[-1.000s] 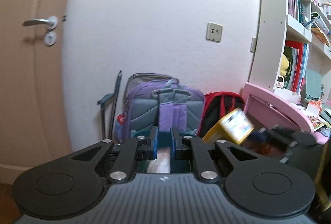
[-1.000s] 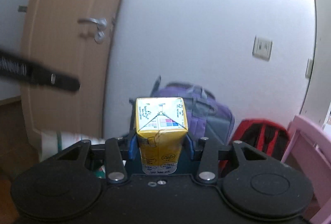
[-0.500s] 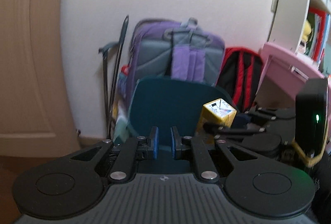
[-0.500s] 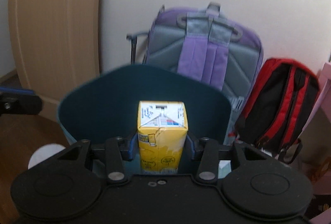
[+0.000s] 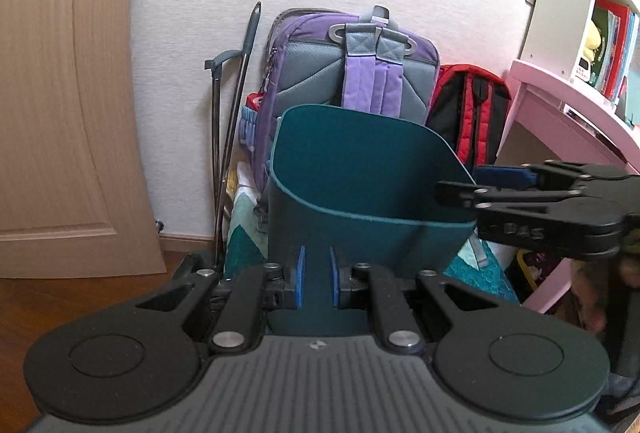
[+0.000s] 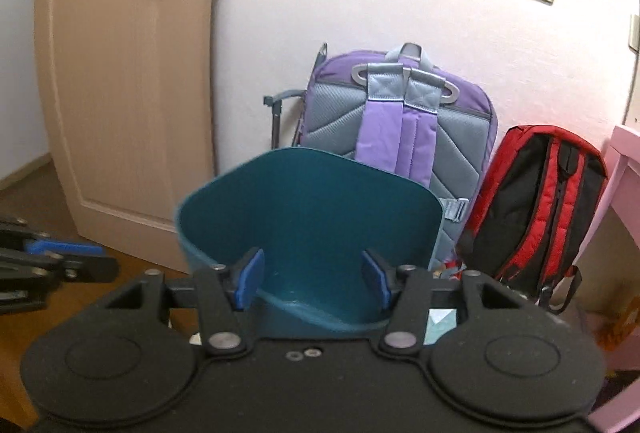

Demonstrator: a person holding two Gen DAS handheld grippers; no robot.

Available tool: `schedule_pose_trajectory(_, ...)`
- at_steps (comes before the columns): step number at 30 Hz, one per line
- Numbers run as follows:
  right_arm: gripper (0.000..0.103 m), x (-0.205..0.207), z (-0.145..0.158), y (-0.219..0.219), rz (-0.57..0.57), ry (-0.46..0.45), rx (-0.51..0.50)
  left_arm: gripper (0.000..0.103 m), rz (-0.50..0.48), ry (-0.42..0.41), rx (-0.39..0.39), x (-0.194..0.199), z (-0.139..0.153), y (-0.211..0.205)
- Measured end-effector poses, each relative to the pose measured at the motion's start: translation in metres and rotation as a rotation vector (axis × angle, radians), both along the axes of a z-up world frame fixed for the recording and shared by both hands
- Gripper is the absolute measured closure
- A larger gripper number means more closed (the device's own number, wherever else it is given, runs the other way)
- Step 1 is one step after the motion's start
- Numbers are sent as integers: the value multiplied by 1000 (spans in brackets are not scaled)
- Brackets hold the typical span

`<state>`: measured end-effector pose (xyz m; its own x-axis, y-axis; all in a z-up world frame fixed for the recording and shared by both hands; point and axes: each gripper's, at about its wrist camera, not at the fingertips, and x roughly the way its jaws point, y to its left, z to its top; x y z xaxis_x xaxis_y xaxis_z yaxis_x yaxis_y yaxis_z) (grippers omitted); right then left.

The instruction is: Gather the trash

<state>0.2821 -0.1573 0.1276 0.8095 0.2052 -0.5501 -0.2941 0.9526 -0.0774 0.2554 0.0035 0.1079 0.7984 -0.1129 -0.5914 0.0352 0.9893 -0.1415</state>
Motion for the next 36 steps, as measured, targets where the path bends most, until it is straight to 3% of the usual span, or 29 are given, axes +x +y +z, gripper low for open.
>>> schedule_pose_trajectory(10, 49, -70, 19, 4, 60, -35, 83, 91, 3, -24, 23, -50, 14, -3)
schedule_pose_trajectory(16, 49, -100, 15, 10, 101, 1, 134, 90, -1, -22, 36, -76, 10, 0)
schedule_pose_trajectory(20, 49, -114, 1, 13, 120, 29, 178, 69, 2, -10, 27, -91, -2, 5)
schedule_pose_trajectory(23, 49, -120, -14, 16, 120, 53, 192, 35, 9, -7, 30, -102, -15, 11)
schedule_pose_trajectory(29, 48, -120, -61, 21, 139, 127, 241, 26, 26, 49, 50, -114, -56, 25)
schedule_pose_trajectory(36, 47, -104, -130, 32, 93, 217, 231, 18, 72, 175, 20, -94, -117, 53)
